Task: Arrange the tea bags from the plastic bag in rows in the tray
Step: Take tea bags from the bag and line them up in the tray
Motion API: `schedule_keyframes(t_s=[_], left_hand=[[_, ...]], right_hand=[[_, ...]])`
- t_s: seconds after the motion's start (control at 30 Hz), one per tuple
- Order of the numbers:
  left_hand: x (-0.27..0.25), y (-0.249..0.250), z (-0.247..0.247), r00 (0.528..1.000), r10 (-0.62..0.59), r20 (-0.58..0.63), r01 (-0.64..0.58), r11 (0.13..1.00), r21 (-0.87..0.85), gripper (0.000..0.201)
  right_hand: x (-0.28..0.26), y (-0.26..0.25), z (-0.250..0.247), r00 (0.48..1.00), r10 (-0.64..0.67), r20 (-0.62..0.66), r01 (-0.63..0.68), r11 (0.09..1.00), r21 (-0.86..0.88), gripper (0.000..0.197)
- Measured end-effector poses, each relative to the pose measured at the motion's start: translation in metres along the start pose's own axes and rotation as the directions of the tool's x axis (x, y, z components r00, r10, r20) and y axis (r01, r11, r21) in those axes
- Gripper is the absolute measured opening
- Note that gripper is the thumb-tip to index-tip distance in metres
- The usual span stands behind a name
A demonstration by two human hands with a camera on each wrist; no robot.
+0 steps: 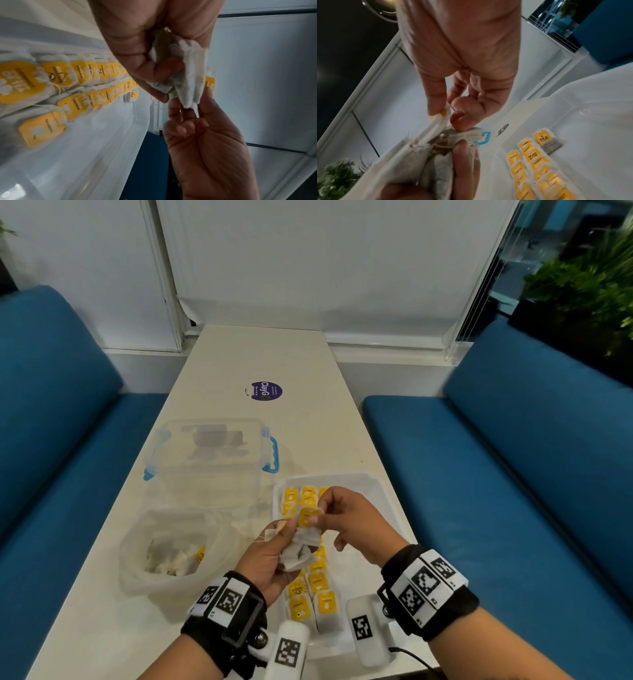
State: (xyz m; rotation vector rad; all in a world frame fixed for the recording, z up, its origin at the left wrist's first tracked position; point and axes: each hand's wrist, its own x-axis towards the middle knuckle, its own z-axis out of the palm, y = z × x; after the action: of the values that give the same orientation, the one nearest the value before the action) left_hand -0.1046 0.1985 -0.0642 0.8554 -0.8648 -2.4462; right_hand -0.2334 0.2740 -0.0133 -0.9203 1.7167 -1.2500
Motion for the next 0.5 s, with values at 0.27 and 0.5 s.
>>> schedule_keyframes(t_s=[0.27,0.5], left_hand=[[0.012,0.005,-0.002,0.995,-0.027,-0.091,0.027,1.000,-0.003,0.006],[0.016,0.009,-0.007,0.989,-0.035,-0.143,0.036,0.999,0.004,0.012]], right_hand=[[0.017,-0.002,-0.022,0.973,-0.092,-0.212,0.061,0.987,-0.148,0.027],[0.055,0.027,-0.059,0.919,-0.059,-0.390,-0.091,0.931,-0.355,0.029]])
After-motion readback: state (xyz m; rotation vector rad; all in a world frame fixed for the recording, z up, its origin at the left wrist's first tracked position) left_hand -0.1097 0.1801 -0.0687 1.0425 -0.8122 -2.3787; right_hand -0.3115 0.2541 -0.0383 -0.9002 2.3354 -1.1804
